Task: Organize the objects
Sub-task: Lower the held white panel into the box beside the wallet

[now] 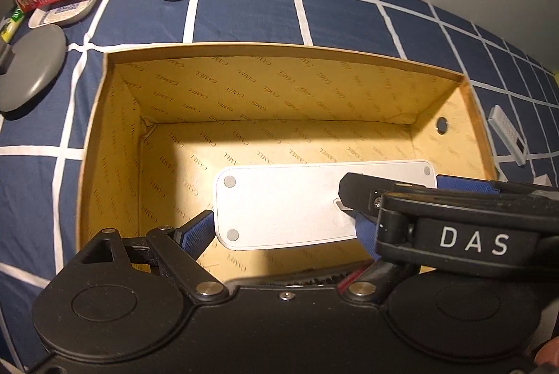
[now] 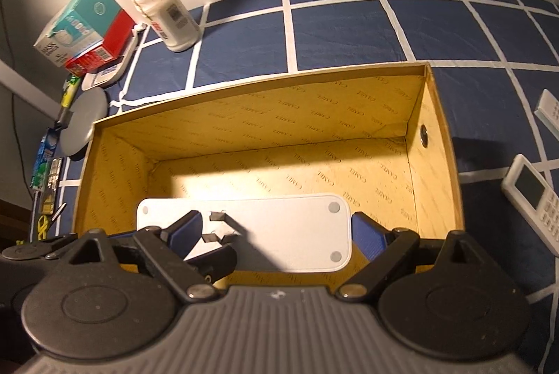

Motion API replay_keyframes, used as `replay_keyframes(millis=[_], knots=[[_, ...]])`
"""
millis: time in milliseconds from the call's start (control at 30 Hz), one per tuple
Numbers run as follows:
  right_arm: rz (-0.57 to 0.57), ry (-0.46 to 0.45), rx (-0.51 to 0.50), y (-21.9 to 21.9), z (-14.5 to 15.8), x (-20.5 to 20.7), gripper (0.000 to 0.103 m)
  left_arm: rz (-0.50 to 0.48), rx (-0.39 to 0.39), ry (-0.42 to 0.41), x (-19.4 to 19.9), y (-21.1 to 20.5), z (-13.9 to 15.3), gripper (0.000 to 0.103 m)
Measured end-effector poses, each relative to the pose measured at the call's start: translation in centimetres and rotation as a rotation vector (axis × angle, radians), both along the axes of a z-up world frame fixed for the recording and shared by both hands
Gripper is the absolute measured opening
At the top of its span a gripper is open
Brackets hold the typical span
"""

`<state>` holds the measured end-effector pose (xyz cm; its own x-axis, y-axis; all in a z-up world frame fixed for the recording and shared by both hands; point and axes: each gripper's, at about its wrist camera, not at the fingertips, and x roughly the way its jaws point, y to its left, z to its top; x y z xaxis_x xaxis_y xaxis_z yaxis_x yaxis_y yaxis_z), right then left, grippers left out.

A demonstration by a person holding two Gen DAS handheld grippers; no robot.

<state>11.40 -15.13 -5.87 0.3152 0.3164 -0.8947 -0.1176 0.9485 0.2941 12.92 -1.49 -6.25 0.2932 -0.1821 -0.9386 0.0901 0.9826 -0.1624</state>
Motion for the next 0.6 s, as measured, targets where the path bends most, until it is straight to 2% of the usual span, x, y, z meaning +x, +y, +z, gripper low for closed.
replay_keyframes(millis=[300, 600], knots=[[-0.002, 0.037, 0.010, 0.3, -2.8, 2.7, 0.091, -0.016, 0.016, 0.028, 2.7, -0.2, -2.3, 0.085], [-0.010, 0.039, 0.022, 0.6, -4.1, 5.1, 0.091, -0.023, 0.029, 0.026, 5.2, -0.2, -3.3, 0.085]])
